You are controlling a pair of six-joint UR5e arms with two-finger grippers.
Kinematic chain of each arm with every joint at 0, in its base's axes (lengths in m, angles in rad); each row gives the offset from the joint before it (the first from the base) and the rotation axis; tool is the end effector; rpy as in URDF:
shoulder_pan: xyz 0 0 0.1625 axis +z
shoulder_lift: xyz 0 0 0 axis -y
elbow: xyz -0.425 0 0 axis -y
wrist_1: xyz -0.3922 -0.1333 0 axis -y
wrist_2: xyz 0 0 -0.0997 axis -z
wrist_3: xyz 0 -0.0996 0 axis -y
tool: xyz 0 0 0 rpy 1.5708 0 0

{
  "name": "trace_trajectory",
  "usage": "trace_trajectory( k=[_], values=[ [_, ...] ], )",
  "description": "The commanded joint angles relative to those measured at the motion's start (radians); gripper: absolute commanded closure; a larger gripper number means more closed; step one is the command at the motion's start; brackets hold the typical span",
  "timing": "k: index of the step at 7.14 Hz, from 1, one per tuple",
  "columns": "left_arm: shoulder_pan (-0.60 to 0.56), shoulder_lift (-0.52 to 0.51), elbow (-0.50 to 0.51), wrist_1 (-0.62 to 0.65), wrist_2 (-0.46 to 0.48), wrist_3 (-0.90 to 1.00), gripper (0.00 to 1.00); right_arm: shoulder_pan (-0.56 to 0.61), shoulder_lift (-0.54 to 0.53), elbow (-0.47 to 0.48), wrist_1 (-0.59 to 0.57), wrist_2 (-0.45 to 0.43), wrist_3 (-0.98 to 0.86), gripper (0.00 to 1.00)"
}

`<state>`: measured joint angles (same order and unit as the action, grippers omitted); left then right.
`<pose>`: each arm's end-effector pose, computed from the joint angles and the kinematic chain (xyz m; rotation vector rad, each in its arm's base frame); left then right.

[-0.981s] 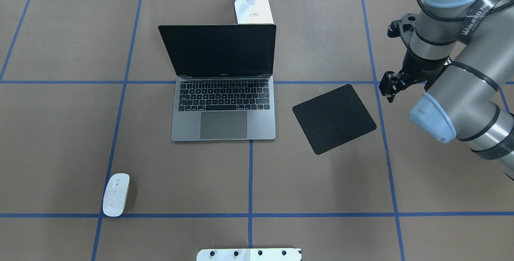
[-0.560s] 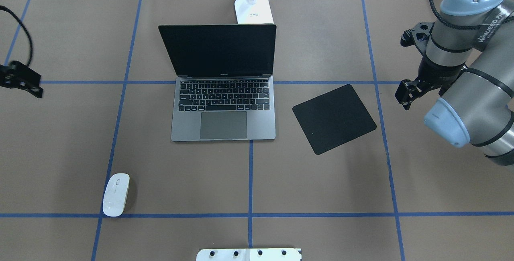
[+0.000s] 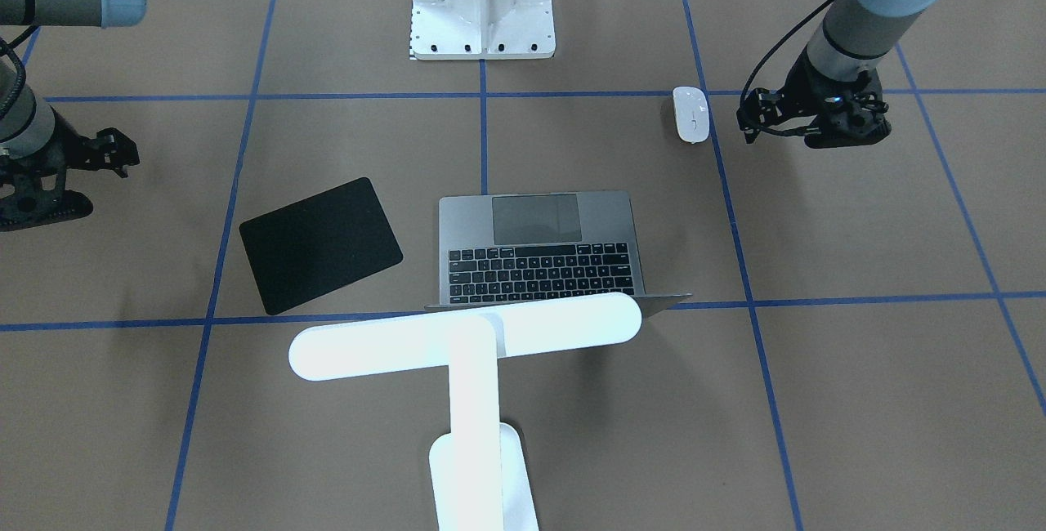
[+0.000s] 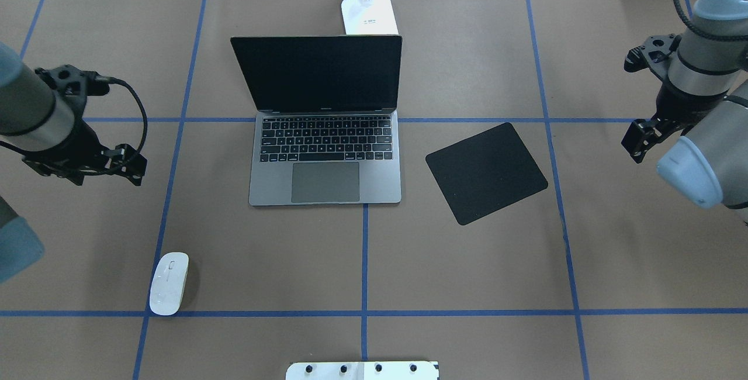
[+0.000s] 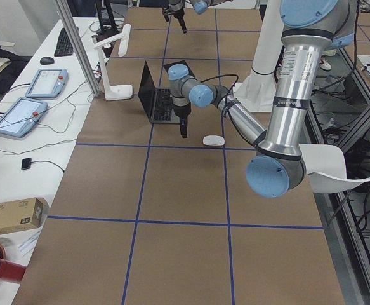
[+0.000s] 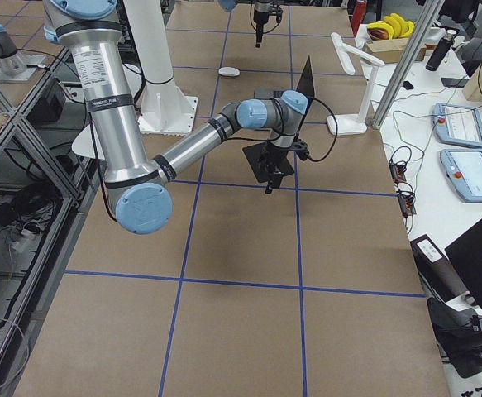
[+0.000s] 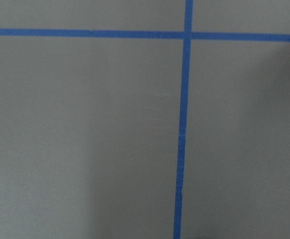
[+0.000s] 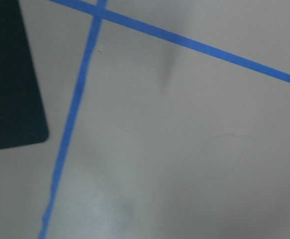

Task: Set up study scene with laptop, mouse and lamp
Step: 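Lower the left gripper onto the white mouse and grasp it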

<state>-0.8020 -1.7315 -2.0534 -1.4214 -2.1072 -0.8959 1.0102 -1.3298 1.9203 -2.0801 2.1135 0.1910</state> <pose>0.2955 -0.4240 0.3749 -0.0641 0.7095 0.0108 -0.2143 -0.4954 0.4338 -0.1262 -0.5370 -0.3823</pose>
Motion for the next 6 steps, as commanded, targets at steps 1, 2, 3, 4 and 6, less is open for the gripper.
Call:
trace_trajectory(
  k=[1,2,3,4,6],
  values=[
    [0.105,0.001,0.056,-0.089,0.058,-0.049,0.00,0.037,-0.040,-0.004,-0.002,-0.001,-0.118,0.00],
    [0.145,0.007,0.082,-0.124,0.061,-0.052,0.00,0.045,-0.049,-0.012,-0.002,-0.003,-0.169,0.00],
    [0.179,0.010,0.088,-0.148,0.062,-0.064,0.00,0.056,-0.066,-0.014,-0.002,-0.001,-0.194,0.00],
    [0.225,0.012,0.090,-0.180,0.065,-0.092,0.00,0.065,-0.069,-0.012,-0.002,0.000,-0.211,0.00],
    [0.292,0.012,0.090,-0.195,0.116,-0.095,0.00,0.074,-0.081,-0.017,0.000,-0.003,-0.249,0.00]
  ],
)
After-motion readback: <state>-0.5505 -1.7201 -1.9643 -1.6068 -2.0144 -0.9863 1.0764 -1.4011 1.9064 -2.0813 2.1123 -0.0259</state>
